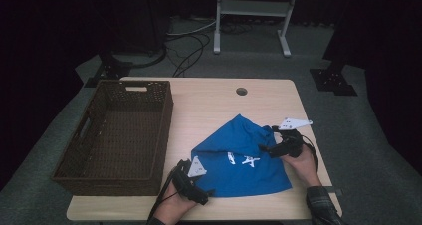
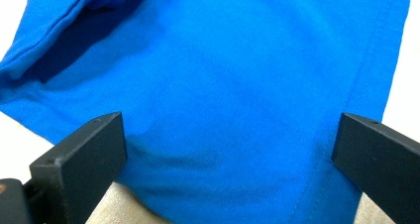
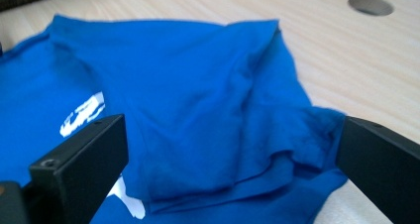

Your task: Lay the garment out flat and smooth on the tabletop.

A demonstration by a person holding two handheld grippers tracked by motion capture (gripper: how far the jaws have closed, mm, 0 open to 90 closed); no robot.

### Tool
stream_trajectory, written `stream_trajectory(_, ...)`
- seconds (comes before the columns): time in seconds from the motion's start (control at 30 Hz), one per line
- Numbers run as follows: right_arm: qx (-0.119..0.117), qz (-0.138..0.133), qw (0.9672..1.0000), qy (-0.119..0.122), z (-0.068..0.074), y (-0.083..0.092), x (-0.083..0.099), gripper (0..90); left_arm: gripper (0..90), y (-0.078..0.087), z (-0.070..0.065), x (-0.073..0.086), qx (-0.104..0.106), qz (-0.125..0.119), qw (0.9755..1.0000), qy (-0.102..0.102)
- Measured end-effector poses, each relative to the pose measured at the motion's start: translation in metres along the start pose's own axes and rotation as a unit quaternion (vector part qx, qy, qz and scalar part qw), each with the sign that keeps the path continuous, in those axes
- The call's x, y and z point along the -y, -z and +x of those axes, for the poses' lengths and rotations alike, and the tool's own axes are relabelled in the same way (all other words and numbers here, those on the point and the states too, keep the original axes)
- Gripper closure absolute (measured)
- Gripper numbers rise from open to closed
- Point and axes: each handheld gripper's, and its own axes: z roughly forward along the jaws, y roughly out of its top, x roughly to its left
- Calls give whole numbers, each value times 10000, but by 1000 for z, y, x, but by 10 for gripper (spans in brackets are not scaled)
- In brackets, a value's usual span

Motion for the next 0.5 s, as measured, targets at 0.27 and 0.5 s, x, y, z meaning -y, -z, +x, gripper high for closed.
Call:
stream_trajectory(0.27,-83,442,9988,202,-1,-15,12,0,3,0,0,0,1,0,10000,1)
stream_trajectory(0.5,-58,687,9975,181,-6,-16,22,0,3,0,0,0,4,2,10000,3)
